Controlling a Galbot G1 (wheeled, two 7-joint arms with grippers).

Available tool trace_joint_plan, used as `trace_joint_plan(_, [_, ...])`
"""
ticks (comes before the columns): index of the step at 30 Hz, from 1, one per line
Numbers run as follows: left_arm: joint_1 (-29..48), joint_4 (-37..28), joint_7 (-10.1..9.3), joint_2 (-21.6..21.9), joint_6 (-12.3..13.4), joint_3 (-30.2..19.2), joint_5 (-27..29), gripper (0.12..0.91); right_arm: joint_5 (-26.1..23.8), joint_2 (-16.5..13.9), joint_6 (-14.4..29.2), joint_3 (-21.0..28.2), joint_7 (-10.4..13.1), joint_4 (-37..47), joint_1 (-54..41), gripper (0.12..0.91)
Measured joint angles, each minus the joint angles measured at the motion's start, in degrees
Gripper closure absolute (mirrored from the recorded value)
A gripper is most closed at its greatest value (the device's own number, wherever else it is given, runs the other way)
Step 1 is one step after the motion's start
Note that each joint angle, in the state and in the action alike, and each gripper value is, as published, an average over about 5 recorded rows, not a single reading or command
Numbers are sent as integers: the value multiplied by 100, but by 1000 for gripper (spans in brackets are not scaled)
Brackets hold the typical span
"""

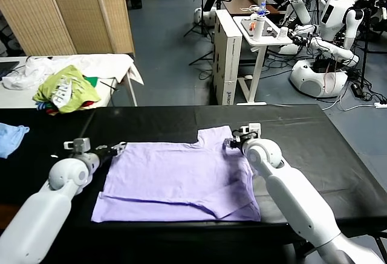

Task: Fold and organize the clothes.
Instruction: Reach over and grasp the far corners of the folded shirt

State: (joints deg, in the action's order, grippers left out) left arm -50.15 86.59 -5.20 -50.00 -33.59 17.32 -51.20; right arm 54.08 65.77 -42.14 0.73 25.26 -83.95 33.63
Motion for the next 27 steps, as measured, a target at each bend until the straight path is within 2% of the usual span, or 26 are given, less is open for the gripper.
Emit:
trace_joint_plan(2, [-16,9,6,1,-1,-2,2,679,-5,12,1,-5,-11,24,3,773])
trace_joint_plan(4, [-28,11,17,1,-2,-6,9,761,-19,17,1,-7,-25,26,9,842])
trace_joint_plan(8, [-53,14,49,8,-1,-10,22,825,-70,10,-3,-11,-76,-32,28,880])
trace_joint_plan(15, [-76,69,107,73,9,20,14,872,-162,-80,-5,-76,-342,-250,134,885])
trace_joint_plan(19, [-131,176,106,121,35,110,-32,884,-202,-164,176,-165,-496,-431,239,885])
trace_joint_plan(27, [-428,579,100,290,64,368,-164,884,-189,-380,419,-345,-531,-895,497,885])
